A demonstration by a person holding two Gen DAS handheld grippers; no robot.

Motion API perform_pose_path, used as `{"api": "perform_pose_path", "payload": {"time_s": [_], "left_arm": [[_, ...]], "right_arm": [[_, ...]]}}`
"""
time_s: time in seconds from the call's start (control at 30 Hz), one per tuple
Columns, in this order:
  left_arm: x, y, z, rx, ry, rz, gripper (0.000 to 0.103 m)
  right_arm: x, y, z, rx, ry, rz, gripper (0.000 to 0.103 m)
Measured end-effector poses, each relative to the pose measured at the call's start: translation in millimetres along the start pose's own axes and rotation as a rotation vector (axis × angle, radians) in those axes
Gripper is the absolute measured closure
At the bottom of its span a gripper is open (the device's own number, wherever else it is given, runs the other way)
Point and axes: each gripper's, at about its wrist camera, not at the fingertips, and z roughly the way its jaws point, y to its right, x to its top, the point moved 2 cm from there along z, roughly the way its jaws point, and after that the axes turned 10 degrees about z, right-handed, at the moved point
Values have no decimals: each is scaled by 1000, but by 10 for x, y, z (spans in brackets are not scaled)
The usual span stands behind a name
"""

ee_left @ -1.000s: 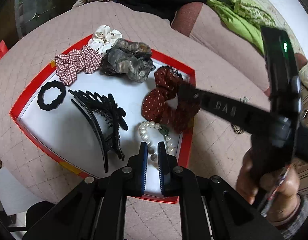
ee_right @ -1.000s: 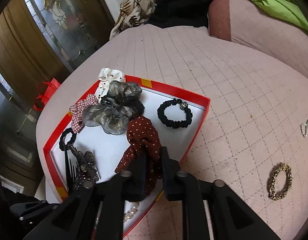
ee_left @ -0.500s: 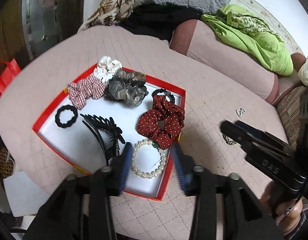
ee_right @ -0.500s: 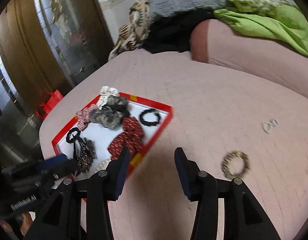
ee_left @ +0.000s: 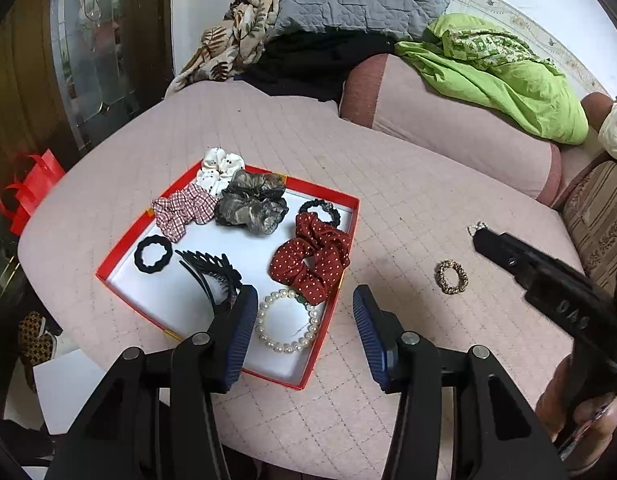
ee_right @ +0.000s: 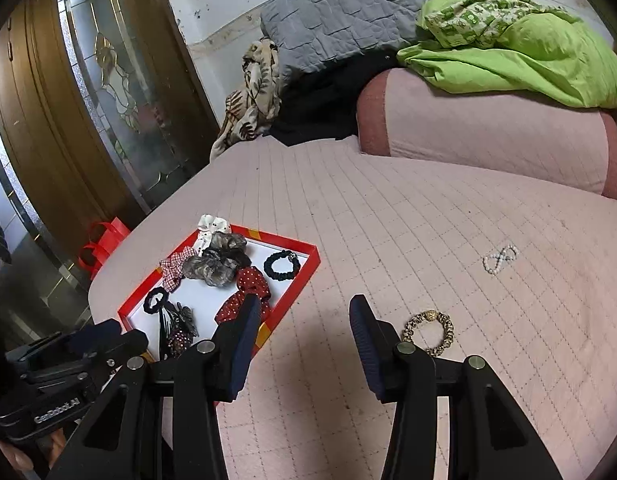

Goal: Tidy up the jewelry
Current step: 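Move both tools toward leopard-print hair tie and small beaded bracelet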

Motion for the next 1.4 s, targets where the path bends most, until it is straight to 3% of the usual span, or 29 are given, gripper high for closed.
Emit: {"api": "perform_pose_path", "payload": {"time_s": [0.2, 0.7, 0.9, 1.03, 1.2, 1.27, 1.4], "left_arm": [[10, 146, -177, 42, 21, 33, 49], [-57, 689, -84, 48, -25, 145, 48], [-78, 847, 43, 23, -62, 175, 48], [5, 883, 15, 23, -37, 175, 48], [38, 848, 69, 28, -13, 149, 37], [19, 880, 173, 39, -30, 170, 37], [36, 1016, 369, -11, -67, 196, 37]], "right_arm": [[-209, 182, -61, -29, 4, -24, 53], [-569, 920, -147, -112, -29, 96, 53], [-605, 1065, -146, -151, -38, 114, 53], [-560, 1158, -250, -172, -17, 138, 53], [-558, 1359, -351, -207, 8, 172, 46], [-565, 1465, -290, -225, -5, 188, 46], [-518, 1668, -237, -247, -32, 230, 46]]}}
